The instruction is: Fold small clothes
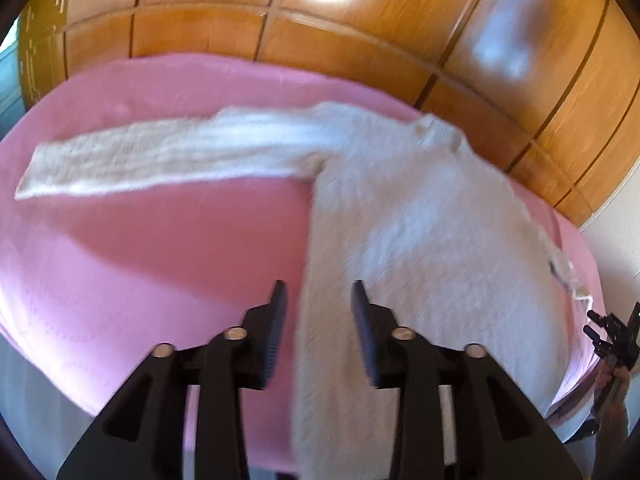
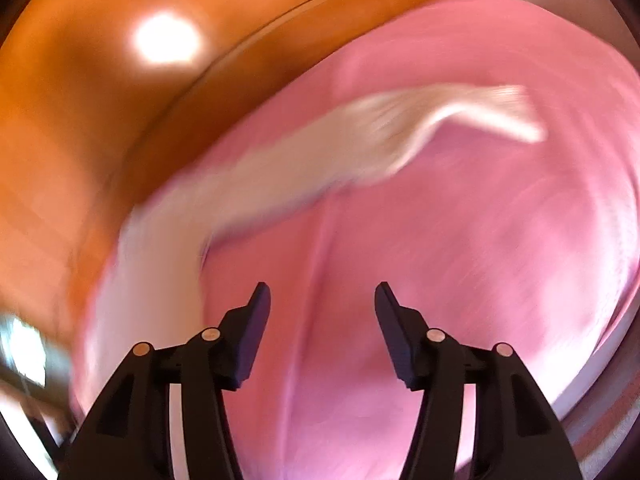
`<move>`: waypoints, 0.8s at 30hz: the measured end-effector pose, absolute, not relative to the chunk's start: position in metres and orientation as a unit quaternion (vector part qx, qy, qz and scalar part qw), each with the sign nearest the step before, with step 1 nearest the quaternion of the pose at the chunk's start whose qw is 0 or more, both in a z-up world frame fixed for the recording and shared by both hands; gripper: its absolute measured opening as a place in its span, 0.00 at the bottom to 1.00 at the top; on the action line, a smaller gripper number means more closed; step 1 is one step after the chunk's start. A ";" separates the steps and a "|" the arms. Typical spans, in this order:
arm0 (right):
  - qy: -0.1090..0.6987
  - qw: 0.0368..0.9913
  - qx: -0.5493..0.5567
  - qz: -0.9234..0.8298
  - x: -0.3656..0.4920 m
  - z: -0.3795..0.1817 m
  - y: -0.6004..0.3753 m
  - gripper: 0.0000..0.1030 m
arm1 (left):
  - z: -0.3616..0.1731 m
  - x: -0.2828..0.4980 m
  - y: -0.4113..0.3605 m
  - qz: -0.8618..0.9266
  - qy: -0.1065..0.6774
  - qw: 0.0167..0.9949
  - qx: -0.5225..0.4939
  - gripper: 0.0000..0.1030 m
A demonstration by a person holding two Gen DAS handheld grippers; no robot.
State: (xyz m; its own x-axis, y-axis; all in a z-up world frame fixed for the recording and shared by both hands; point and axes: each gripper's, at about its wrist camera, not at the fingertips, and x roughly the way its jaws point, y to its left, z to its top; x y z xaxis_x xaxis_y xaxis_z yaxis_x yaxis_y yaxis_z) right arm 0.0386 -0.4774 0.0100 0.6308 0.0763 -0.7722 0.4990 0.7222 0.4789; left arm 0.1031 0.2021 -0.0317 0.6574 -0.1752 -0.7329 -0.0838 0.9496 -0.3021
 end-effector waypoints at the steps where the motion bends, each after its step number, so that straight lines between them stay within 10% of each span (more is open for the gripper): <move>1: 0.388 0.826 0.382 -0.149 0.041 0.008 -0.500 0.53 | -0.030 0.108 0.197 -0.034 0.411 0.898 -0.155 0.45; 7: 0.311 0.776 0.500 -0.226 0.065 -0.014 -0.587 0.49 | -0.036 0.137 0.144 -0.081 0.422 0.895 -0.119 0.45; 10: 0.337 0.766 0.469 -0.281 0.081 -0.019 -0.606 0.08 | -0.043 0.148 0.121 -0.102 0.430 0.889 -0.121 0.45; 24: 0.290 0.917 0.272 -0.033 0.216 0.145 -0.436 0.06 | -0.055 0.182 0.095 -0.164 0.439 0.870 -0.152 0.45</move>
State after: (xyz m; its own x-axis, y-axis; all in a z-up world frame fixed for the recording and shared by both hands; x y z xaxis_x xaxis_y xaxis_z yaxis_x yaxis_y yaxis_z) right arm 0.2156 -0.4363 0.1454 0.8300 0.0969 -0.5493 0.2188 0.8493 0.4804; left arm 0.1816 0.0953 -0.0553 0.5602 -0.4181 -0.7151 0.1510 0.9004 -0.4081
